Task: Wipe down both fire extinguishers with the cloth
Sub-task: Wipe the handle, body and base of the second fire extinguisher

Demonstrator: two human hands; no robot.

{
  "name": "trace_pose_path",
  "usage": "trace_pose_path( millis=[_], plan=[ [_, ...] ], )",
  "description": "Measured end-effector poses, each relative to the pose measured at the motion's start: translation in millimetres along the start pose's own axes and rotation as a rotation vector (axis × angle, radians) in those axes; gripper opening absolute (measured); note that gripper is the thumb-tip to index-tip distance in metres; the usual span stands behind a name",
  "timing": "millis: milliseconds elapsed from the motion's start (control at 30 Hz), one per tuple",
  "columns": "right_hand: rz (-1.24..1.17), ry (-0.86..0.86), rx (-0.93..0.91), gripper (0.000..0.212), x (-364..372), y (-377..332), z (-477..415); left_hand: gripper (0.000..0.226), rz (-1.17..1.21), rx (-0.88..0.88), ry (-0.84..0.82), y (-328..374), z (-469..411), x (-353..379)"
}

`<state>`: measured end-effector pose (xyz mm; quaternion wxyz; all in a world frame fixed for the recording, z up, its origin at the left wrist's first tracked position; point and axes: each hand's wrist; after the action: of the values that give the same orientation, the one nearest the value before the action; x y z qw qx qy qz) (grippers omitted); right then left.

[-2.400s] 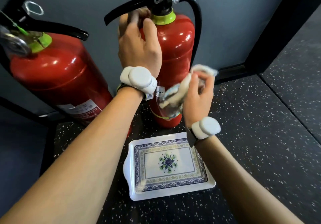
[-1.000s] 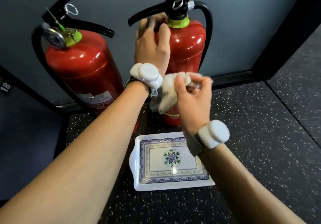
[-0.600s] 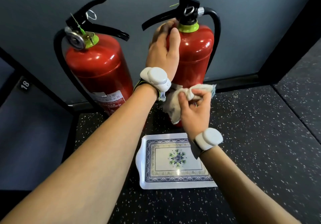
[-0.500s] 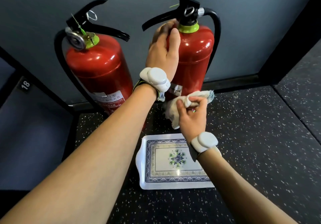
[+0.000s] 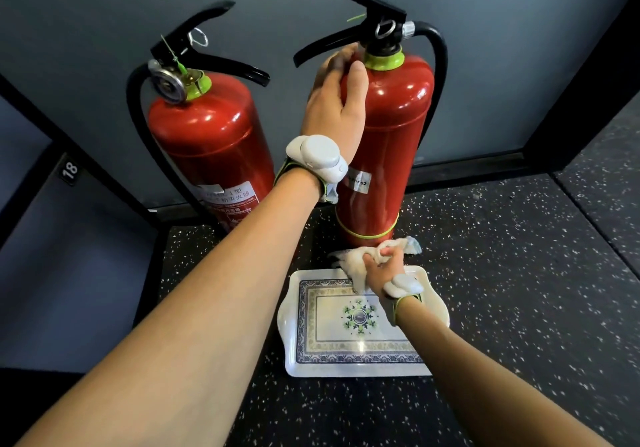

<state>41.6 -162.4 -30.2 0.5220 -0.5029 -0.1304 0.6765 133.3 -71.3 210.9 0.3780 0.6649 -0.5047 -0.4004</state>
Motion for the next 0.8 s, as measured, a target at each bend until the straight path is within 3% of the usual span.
trace_pose_path(
  millis=[100,200,300,400,534,701,801],
  plan=[
    [0.034,-0.008,0.02,0.024,-9.1,-20.8,-0.2,0.045,-0.002,-0.026,-0.007,3.1,-0.2,0.0],
    [-0.135,0.038,0.01,0.033,-18.1,-36.9,14.6,0.045,-0.008,-0.016,-0.048,7.2,2.3,-5.0],
    [-0.286,0.094,-0.159,0.027,-35.2,-62.2,42.3,0.046,-0.074,0.036,-0.055,2.2,16.1,-15.7],
    [-0.394,0.136,-0.367,0.027,-58.8,-93.2,64.9,0.047,-0.186,0.188,0.059,-7.0,44.7,-24.7],
    [-0.56,-0.055,-0.633,0.018,-80.7,-137.7,99.2,0.044,-0.158,0.197,0.103,-24.9,77.7,-37.1],
    [-0.415,-0.288,-0.799,0.031,-104.1,-156.6,110.7,0.029,-0.045,0.117,0.124,-20.5,91.9,-47.3],
    [-0.259,-0.148,-0.753,0.031,-113.4,-148.4,107.2,0.028,-0.077,0.053,0.2,-18.3,88.5,-47.8]
  ],
)
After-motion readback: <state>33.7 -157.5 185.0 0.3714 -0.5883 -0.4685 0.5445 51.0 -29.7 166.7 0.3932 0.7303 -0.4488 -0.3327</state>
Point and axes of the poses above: each hand's wrist, its own z-axis away from the middle knuckle, its own x-axis out of the palm, y = z × x, and after that the axes turned 14 degrees about z, right-handed
